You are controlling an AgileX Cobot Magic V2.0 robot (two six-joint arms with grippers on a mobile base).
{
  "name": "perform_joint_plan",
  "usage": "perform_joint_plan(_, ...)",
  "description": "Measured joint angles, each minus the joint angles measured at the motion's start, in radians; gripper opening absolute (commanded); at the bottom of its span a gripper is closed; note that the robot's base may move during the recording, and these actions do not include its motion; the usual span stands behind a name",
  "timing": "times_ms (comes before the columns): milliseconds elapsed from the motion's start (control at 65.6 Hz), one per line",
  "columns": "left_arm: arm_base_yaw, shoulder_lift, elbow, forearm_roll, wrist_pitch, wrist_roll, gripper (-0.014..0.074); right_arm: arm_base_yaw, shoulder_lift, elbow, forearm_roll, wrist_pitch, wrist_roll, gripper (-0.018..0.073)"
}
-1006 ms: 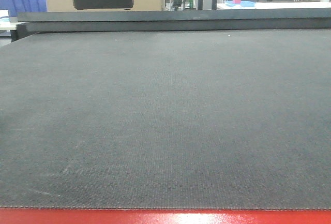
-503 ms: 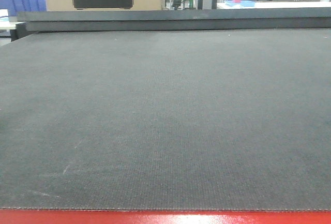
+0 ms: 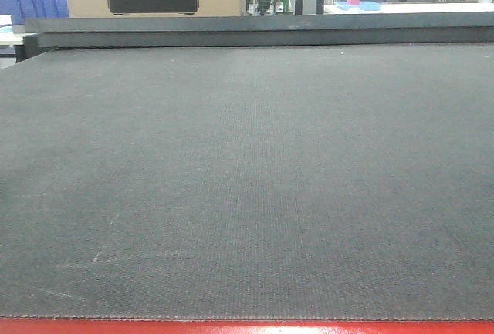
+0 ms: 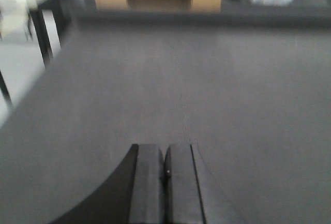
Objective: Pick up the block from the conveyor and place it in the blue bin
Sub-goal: 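Lower both grippers toward the green and blue blocks on the belt, then close left gripper on green block and right gripper on blue block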
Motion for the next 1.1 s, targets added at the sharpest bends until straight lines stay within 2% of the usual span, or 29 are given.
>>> perform_joint_plan(152,0.000,0.255,-0.154,-0.013,0.194,0.000,-0.0111,0.000,0.213,-0.144,0.008,0.208,0.000,-0.0163)
perform_joint_plan(320,0.000,0.476,-0.253,-0.022,0.224,0.000,-0.0111,0.000,0.421,-0.262,0.012,0.409,0.000,-0.0163)
perform_joint_plan(442,0.000,0.589,-0.272,-0.055,0.224,0.000,-0.0111,0.000,0.530,-0.279,0.037,0.449,0.000,-0.0163)
perform_joint_plan(701,0.000,0.732,-0.274,-0.126,0.224,0.000,-0.0111,0.000,0.762,-0.285,0.120,0.419,0.000,-0.0153)
perform_joint_plan(732,0.000,0.742,-0.274,-0.131,0.222,0.000,-0.0111,0.000,0.788,-0.289,0.122,0.419,0.000,-0.0133)
perform_joint_plan(793,0.000,0.758,-0.274,-0.133,0.222,0.000,-0.0111,0.004,0.839,-0.293,0.122,0.415,0.000,-0.0037)
perform_joint_plan(899,0.000,0.770,-0.274,-0.135,0.222,0.000,-0.0111,0.031,0.916,-0.309,0.087,0.403,0.000,0.0207)
perform_joint_plan(960,0.000,0.771,-0.274,-0.137,0.222,0.000,-0.0111,0.047,0.948,-0.312,0.076,0.384,0.000,0.0312)
perform_joint_plan(1097,0.000,0.771,-0.274,-0.139,0.222,0.000,-0.0111,0.071,1.003,-0.317,0.071,0.329,0.009,0.0340)
